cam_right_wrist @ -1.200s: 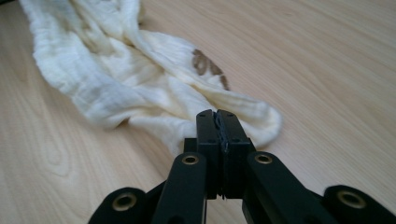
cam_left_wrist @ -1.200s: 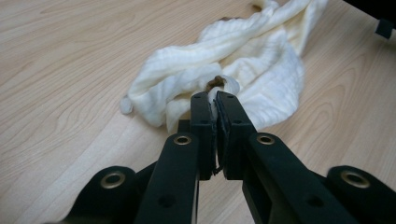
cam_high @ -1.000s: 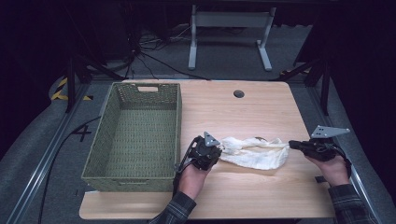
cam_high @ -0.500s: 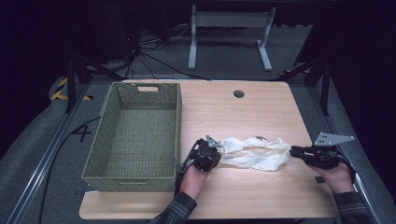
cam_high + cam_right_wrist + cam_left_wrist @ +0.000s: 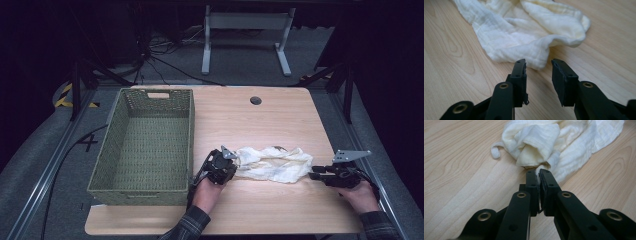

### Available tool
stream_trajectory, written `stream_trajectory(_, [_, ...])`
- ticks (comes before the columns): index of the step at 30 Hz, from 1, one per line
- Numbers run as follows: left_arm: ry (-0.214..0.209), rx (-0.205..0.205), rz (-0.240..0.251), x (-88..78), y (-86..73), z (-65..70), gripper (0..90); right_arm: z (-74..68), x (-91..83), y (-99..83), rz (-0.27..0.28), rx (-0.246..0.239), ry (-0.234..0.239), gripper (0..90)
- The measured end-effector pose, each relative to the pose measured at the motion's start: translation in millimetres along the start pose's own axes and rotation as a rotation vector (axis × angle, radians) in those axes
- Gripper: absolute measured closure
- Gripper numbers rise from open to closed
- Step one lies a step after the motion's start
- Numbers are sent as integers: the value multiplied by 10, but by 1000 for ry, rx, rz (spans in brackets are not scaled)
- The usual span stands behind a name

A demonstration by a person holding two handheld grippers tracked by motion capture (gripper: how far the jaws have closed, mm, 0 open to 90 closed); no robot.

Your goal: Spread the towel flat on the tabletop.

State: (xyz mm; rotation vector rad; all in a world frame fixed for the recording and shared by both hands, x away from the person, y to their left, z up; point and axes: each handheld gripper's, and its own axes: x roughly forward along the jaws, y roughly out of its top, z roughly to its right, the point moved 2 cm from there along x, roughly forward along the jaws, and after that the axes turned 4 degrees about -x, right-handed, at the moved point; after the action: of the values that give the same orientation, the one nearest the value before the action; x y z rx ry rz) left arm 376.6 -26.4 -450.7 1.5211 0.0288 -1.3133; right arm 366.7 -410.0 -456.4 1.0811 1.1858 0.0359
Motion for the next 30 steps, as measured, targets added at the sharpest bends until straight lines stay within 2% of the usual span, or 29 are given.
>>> stream_trajectory(1, [0,-1,-2,3,-2,4,859,1,34,2,-9,-1,11,656])
stream_trajectory(3, [-1,0,-2,-1,-2,3,859,1,81,15,-24,-14,29,812])
stream_trajectory(4, [-1,1,-1,-5,0,1,859,-13,80,33,-16,-31,37,847])
stream_trajectory(11, [-2,1,0,-6,1,2,859,-177,12,279,71,-93,111,875])
stream_trajectory(14, [-1,1,0,-5,1,2,859,-147,114,408,63,-108,96,875])
stream_trajectory(18, [2,3,-1,-4,1,-3,859,-27,287,499,38,-96,63,875])
stream_trajectory(21, [2,2,-4,-2,-2,-5,859,66,450,508,-31,-104,8,869])
stream_trajectory(22, [1,1,-4,0,-4,-5,859,84,469,501,-38,-101,5,861])
stream_trajectory(24, [1,0,-6,3,-6,-5,859,109,434,487,-22,-88,5,816])
stream_trajectory(27, [2,-2,-8,5,-9,-3,858,122,290,476,30,-69,3,793])
stream_trajectory(28, [2,-2,-8,5,-9,-3,859,122,290,476,30,-69,3,793])
stream_trajectory(30, [0,-3,-7,6,-9,-2,858,105,146,429,52,-61,-4,781])
